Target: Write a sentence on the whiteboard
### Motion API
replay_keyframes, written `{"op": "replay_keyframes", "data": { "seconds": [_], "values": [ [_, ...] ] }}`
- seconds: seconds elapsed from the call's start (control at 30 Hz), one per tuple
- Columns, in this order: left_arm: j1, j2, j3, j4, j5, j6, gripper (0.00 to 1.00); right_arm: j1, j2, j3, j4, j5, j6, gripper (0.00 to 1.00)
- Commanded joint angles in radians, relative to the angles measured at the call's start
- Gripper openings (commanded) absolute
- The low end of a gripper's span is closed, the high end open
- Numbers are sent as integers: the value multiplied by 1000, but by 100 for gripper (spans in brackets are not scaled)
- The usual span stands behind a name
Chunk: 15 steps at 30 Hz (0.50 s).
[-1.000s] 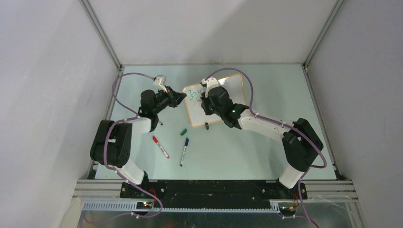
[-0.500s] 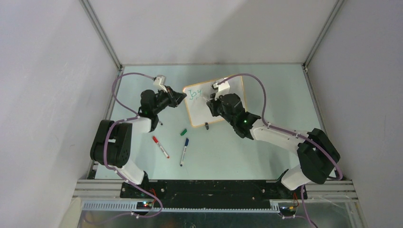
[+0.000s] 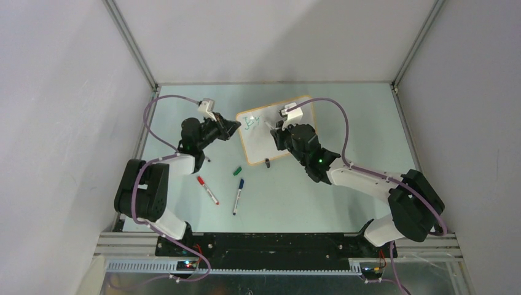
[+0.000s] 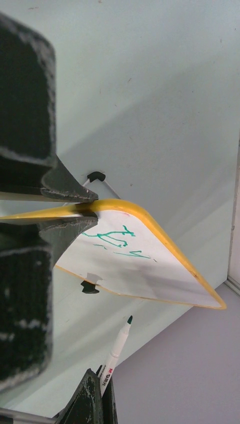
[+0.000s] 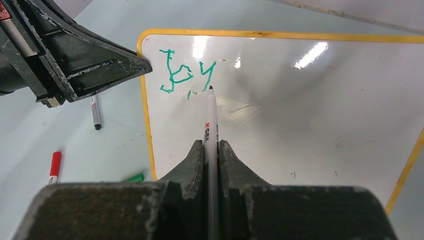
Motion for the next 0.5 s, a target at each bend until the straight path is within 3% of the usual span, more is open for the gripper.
{"op": "replay_keyframes", "data": {
  "seconds": [0.0, 0.47],
  "values": [
    [1, -15, 40, -46, -22, 56, 0, 3, -40, -4, 58, 39, -11, 0],
    [1, 15, 47, -45, -8, 63, 4, -26, -47, -20, 64, 35, -5, 0]
  ]
}}
